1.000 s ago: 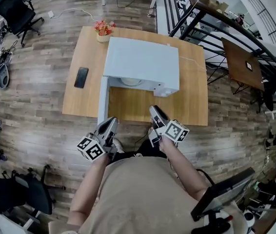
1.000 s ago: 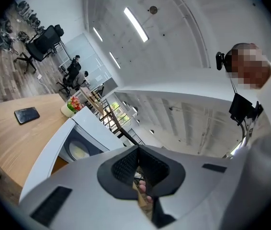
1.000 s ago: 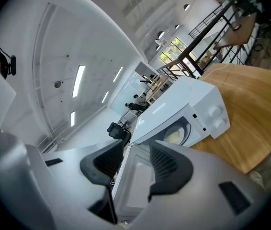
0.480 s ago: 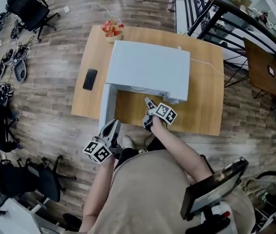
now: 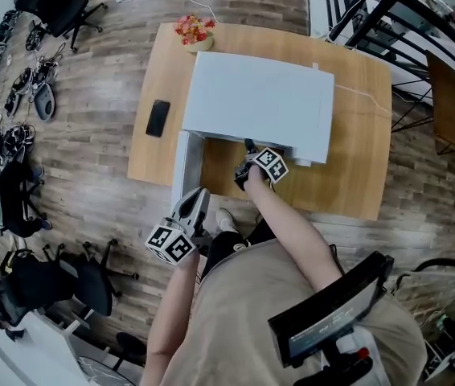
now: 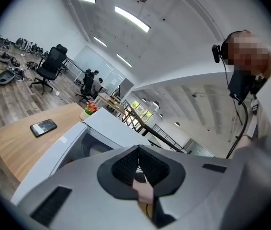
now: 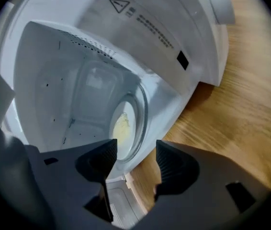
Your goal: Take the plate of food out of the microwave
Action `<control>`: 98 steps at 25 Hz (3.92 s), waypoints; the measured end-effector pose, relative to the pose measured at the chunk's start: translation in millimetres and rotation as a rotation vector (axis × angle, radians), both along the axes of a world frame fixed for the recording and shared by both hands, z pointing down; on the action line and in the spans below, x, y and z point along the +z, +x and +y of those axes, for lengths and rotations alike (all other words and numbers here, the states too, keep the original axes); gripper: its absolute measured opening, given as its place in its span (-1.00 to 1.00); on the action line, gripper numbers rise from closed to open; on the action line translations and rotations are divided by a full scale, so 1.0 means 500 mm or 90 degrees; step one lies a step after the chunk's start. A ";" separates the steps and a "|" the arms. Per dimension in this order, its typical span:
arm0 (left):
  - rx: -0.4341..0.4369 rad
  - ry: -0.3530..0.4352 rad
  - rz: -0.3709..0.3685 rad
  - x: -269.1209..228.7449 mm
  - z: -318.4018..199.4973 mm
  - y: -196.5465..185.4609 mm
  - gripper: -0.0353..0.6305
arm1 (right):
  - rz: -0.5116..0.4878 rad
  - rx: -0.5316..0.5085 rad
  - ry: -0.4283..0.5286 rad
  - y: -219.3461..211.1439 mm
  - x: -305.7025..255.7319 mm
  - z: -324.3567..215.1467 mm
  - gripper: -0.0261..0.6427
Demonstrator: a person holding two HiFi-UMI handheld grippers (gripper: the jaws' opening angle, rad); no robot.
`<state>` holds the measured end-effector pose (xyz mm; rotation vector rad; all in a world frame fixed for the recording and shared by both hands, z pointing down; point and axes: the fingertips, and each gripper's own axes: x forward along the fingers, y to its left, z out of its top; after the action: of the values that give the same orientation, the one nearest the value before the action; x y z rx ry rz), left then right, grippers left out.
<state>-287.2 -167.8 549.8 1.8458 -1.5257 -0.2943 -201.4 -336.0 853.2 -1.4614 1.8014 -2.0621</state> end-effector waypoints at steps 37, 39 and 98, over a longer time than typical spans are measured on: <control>0.060 -0.014 0.019 0.046 0.144 -0.083 -0.88 | -0.101 0.148 -0.001 0.009 0.036 -0.008 -0.83; 0.060 -0.015 0.013 0.042 0.155 -0.088 -0.88 | -0.112 0.157 0.005 0.011 0.031 -0.007 -0.84; 0.049 0.036 -0.034 0.012 0.095 0.145 -0.88 | -0.268 -0.118 0.161 0.530 -0.461 0.285 -0.89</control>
<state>-214.8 -120.3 555.8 1.9664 -1.4917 -0.2558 63.4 -193.5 622.6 -0.7554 1.9747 -1.9359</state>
